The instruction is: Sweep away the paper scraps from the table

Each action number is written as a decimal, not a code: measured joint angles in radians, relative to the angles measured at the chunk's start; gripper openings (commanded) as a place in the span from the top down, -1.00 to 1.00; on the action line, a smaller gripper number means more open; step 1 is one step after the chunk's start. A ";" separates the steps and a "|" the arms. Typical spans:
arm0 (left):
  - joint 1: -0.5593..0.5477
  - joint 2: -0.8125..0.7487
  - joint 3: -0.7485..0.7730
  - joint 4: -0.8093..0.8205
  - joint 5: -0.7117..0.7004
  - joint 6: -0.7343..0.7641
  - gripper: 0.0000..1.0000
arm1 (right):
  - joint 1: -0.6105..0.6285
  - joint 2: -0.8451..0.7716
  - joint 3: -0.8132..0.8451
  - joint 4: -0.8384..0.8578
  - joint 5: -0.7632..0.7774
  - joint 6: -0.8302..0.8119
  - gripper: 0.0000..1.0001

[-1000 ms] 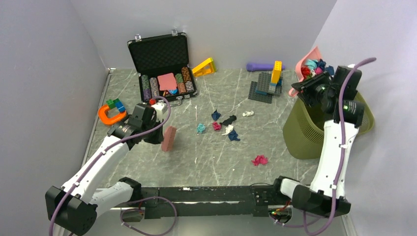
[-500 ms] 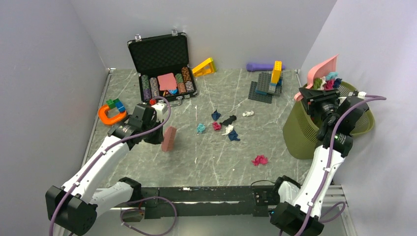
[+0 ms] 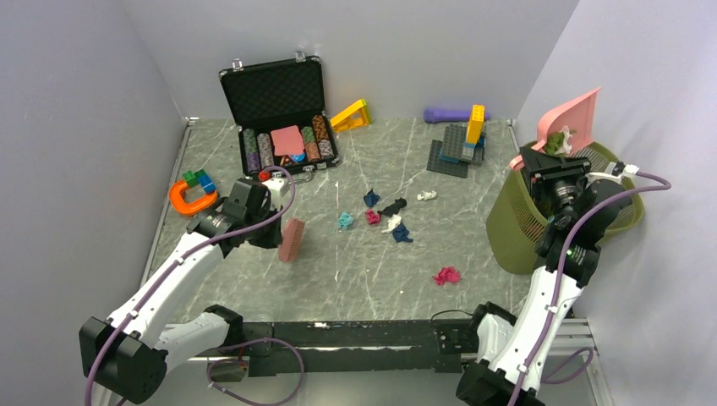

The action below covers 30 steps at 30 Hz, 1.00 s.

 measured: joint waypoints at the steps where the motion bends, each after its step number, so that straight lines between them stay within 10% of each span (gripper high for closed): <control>1: 0.000 0.001 0.000 0.000 0.000 0.000 1.00 | 0.000 -0.006 -0.011 0.004 0.014 0.004 1.00; 15: -0.016 0.013 0.000 0.000 -0.004 0.000 1.00 | -0.008 -0.034 -0.205 0.105 0.051 0.176 1.00; 30: -0.030 0.024 0.000 0.000 -0.025 0.000 1.00 | -0.008 -0.005 -0.335 0.678 0.016 0.429 1.00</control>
